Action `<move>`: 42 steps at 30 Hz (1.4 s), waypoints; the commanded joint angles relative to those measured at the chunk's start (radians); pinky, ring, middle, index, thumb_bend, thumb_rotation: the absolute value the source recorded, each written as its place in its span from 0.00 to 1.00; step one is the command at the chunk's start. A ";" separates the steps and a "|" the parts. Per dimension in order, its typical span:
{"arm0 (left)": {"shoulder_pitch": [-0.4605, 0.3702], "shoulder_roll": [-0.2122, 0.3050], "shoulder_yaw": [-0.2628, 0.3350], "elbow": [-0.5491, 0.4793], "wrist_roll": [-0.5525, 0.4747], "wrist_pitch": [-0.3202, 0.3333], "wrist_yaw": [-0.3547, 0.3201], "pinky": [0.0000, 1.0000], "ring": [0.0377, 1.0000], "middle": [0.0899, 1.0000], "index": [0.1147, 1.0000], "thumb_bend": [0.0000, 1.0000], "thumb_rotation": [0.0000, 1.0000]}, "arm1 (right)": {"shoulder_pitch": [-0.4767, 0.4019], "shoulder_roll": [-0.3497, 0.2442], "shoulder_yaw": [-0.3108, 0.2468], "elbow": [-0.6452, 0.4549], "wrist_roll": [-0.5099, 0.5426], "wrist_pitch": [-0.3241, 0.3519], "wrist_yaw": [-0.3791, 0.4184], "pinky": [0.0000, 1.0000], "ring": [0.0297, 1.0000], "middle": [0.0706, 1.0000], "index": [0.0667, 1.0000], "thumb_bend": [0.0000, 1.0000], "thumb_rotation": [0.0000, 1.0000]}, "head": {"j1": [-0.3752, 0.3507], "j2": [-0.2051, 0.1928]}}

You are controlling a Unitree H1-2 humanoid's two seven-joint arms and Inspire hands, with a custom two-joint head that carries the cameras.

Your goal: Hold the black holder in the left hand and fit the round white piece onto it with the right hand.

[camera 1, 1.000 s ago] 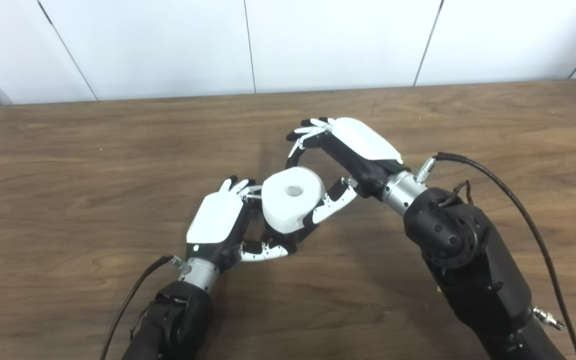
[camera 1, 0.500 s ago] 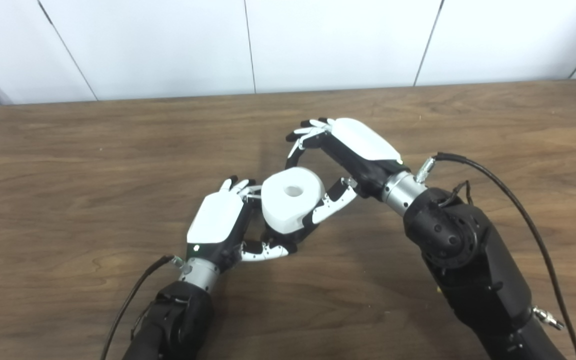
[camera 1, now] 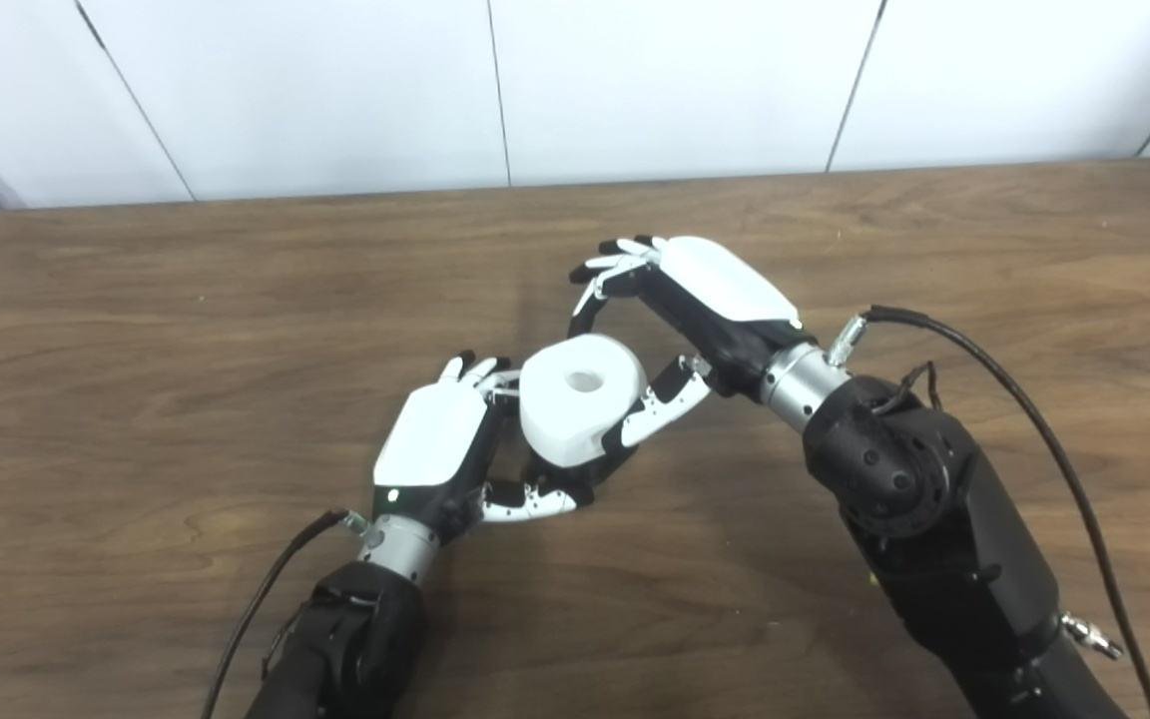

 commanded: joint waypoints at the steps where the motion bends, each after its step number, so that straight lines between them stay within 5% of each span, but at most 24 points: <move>1: 0.010 -0.002 -0.023 -0.002 0.020 -0.004 -0.025 1.00 0.91 0.80 0.42 0.52 0.05 | -0.019 0.005 -0.001 -0.016 -0.005 -0.020 -0.014 1.00 0.95 0.83 0.44 0.53 0.14 | 0.000 0.001; 42: 0.004 0.000 -0.019 0.001 0.022 -0.004 -0.029 1.00 0.91 0.80 0.42 0.52 0.05 | -0.023 -0.015 0.001 -0.021 -0.004 -0.019 0.003 1.00 0.95 0.82 0.44 0.53 0.14 | -0.009 0.004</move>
